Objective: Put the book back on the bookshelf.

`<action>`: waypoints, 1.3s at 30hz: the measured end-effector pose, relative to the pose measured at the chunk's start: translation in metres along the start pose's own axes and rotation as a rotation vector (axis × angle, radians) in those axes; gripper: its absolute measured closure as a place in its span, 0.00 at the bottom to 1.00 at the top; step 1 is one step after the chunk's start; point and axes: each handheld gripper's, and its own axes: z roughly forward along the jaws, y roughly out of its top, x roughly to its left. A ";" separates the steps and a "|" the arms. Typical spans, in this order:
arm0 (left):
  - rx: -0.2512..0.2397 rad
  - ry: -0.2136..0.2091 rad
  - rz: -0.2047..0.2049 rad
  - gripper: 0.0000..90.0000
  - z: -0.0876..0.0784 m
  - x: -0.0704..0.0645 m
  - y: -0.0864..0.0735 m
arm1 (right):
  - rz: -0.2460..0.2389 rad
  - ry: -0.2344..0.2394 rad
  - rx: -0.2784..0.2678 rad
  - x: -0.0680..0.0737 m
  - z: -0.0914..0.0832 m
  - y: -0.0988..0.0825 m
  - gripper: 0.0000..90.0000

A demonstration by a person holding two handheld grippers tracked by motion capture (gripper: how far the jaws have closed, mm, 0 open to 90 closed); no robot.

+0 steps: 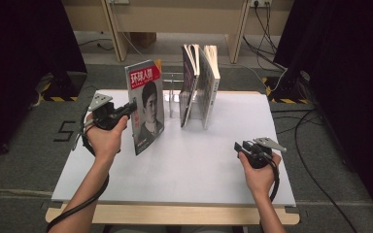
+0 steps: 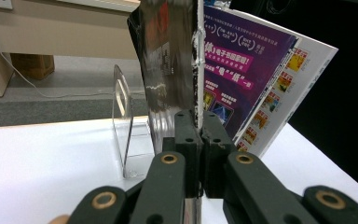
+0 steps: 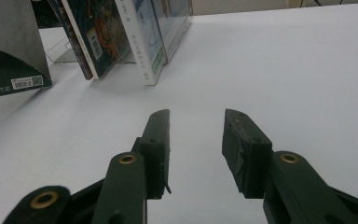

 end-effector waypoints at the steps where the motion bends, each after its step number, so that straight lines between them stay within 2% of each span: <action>1: 0.003 0.000 0.001 0.97 0.001 0.000 0.001 | -0.004 0.000 -0.001 -0.001 0.000 0.000 0.69; 6: 0.007 -0.006 -0.013 0.97 0.004 0.002 0.004 | -0.001 -0.001 0.002 -0.001 0.000 0.000 0.69; 12: 0.011 -0.006 -0.005 0.97 0.007 0.004 0.008 | -0.001 -0.003 0.001 -0.002 0.000 0.000 0.69; 27: 0.006 -0.002 -0.019 0.97 0.019 0.007 0.016 | 0.005 0.000 0.004 -0.002 0.001 -0.001 0.69; 39: -0.010 0.007 -0.027 0.97 0.040 0.008 0.031 | 0.019 -0.003 0.013 -0.005 0.002 -0.003 0.69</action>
